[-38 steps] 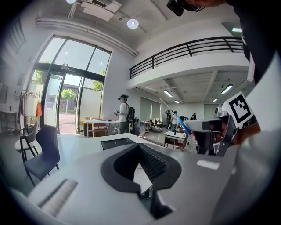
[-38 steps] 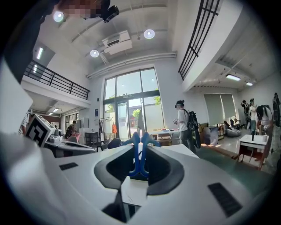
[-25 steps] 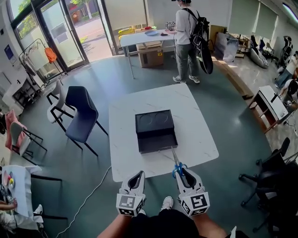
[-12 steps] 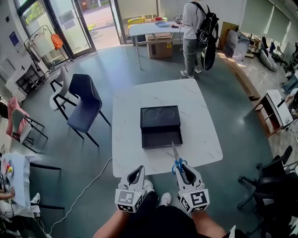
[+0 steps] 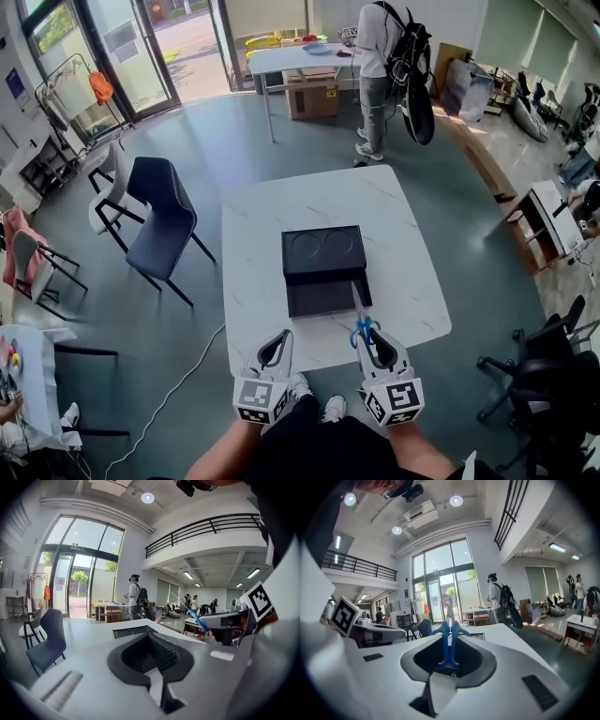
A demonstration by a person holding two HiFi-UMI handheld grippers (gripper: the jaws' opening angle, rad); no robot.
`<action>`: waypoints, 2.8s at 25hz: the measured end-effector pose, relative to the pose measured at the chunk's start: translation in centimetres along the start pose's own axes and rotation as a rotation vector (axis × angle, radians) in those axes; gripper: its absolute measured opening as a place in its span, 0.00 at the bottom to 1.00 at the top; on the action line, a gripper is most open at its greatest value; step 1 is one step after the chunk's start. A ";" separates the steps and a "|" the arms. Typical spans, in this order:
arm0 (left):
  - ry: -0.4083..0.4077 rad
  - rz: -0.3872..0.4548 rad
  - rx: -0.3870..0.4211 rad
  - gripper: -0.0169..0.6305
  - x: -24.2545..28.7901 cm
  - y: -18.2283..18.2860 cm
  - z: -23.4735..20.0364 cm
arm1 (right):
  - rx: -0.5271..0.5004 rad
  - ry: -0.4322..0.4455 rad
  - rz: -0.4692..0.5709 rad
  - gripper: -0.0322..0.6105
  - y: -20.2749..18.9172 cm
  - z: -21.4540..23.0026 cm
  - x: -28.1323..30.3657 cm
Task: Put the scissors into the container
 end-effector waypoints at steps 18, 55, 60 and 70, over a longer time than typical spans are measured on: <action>-0.036 0.009 -0.001 0.04 5.1 1.7 -4.6 | -0.009 -0.007 -0.090 0.19 1.0 3.1 6.1; 0.204 -0.075 -0.076 0.04 8.4 0.1 -2.3 | -0.422 0.516 -0.731 0.19 -5.9 10.2 15.9; 0.222 -0.092 -0.076 0.04 8.5 -0.4 -2.8 | -0.569 0.546 -0.853 0.19 -7.4 9.9 17.5; 0.239 -0.097 -0.083 0.04 9.0 -0.6 -3.6 | -0.651 0.605 -1.013 0.19 -10.1 9.4 19.9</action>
Point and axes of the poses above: the fingertips, and each gripper's own axes: x forward along the fingers, z to its right, y out of its top, the point moved 7 cm from there along -x, backward along the fingers, and after that the axes turned 13 degrees about y, right-handed, at the moved point
